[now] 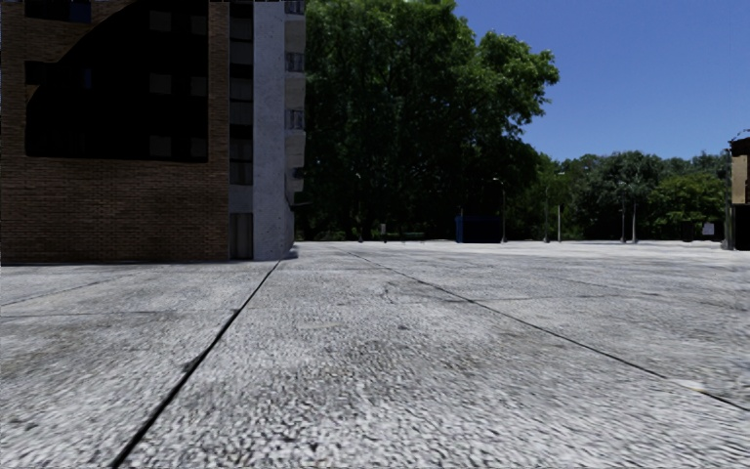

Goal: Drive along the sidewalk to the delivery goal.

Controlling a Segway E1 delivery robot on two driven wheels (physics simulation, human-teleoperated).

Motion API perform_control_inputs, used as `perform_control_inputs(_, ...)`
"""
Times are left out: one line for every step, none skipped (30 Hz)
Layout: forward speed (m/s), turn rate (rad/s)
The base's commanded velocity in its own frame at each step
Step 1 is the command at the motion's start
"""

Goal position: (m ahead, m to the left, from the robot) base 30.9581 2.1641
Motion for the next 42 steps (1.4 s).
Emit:
perform_control_inputs(2.0, 0.0)
perform_control_inputs(2.0, 0.0)
perform_control_inputs(2.0, 0.0)
perform_control_inputs(2.0, 0.0)
perform_control_inputs(2.0, 0.0)
perform_control_inputs(2.0, 0.0)
perform_control_inputs(2.0, 0.0)
perform_control_inputs(2.0, 0.0)
perform_control_inputs(2.0, 0.0)
perform_control_inputs(2.0, 0.0)
perform_control_inputs(2.0, 0.0)
perform_control_inputs(2.0, 0.0)
perform_control_inputs(2.0, 0.0)
perform_control_inputs(2.0, 0.0)
perform_control_inputs(2.0, 0.0)
perform_control_inputs(2.0, 0.0)
perform_control_inputs(2.0, 0.0)
perform_control_inputs(2.0, 0.0)
perform_control_inputs(2.0, 0.0)
perform_control_inputs(2.0, 0.0)
perform_control_inputs(2.0, 0.0)
perform_control_inputs(2.0, 0.0)
perform_control_inputs(2.0, 0.0)
perform_control_inputs(2.0, 0.0)
perform_control_inputs(2.0, 0.0)
perform_control_inputs(2.0, 0.0)
perform_control_inputs(2.0, 0.0)
perform_control_inputs(2.0, 0.0)
perform_control_inputs(2.0, 0.0)
perform_control_inputs(2.0, 0.0)
perform_control_inputs(2.0, 0.0)
perform_control_inputs(2.0, 0.0)
perform_control_inputs(2.0, 0.0)
perform_control_inputs(2.0, 0.0)
perform_control_inputs(2.0, 0.0)
perform_control_inputs(2.0, 0.0)
perform_control_inputs(2.0, 0.0)
perform_control_inputs(2.0, 0.0)
perform_control_inputs(2.0, 0.0)
perform_control_inputs(2.0, 0.0)
perform_control_inputs(2.0, 0.0)
perform_control_inputs(2.0, 0.0)
